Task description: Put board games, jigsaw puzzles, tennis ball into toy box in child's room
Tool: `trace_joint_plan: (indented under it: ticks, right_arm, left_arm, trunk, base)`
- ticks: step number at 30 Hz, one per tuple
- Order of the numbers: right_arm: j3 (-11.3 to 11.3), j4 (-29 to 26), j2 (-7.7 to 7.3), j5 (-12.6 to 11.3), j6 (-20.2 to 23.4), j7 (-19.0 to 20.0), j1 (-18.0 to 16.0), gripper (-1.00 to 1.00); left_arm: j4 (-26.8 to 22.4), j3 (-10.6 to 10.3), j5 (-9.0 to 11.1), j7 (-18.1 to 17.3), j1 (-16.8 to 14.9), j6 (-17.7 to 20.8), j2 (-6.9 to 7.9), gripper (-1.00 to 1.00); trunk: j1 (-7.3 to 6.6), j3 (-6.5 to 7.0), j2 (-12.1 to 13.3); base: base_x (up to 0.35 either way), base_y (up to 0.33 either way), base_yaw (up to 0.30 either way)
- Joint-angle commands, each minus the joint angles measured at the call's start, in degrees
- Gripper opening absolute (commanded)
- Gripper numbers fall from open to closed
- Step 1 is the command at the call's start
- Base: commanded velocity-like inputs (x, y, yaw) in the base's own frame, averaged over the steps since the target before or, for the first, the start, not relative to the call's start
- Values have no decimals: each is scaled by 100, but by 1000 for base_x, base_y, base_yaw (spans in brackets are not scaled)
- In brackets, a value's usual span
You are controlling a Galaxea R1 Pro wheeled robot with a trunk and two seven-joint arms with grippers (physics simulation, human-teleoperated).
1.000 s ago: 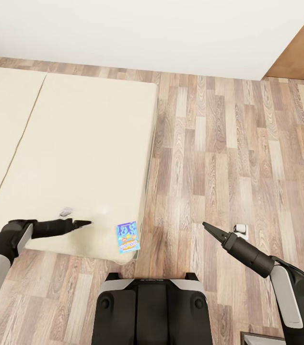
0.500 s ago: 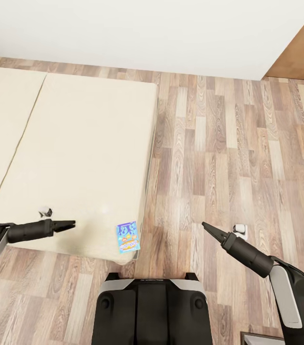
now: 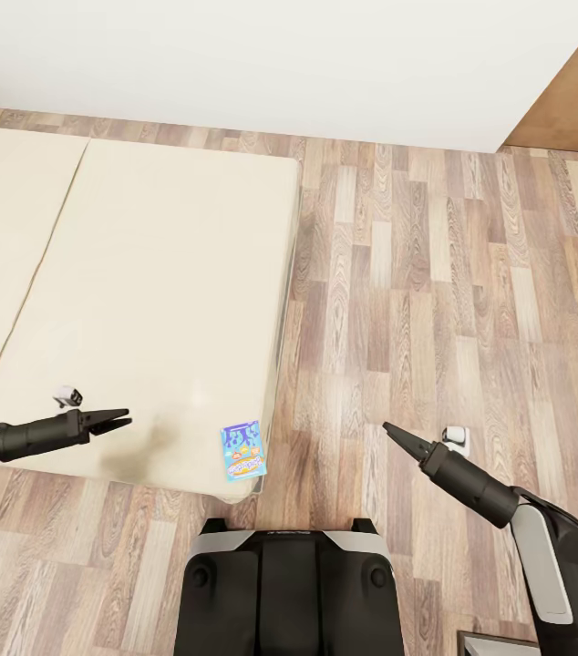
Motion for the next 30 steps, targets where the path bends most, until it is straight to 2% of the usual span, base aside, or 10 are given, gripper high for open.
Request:
trace_joint_plan:
  ticks: [1, 8, 17, 30]
  right_arm:
    - [-5, -1, 4, -2, 25, 12, -2, 100]
    - [-7, -1, 8, 0, -7, -57, -2, 100]
    - [4, 15, 18, -13, -289, -59, -2, 100]
    - [5, 69, 10, -14, -373, -51, -2, 100]
  left_arm:
    - [0, -2, 0, -22, -2, 61, -3, 100]
    - [0, -5, 10, -22, 3, 59, -23, 100]
    - [8, -10, 5, -22, 7, 38, -25, 100]
    - [9, -11, 2, -22, 7, 17, -33, 100]
  trunk:
    - [3, -6, -8]
    - [3, -6, -8]
    - [3, -3, -8]
    - [3, 103, -8]
  base:
    - [0, 0, 0]
    - [0, 0, 0]
    - [0, 0, 0]
    - [0, 0, 0]
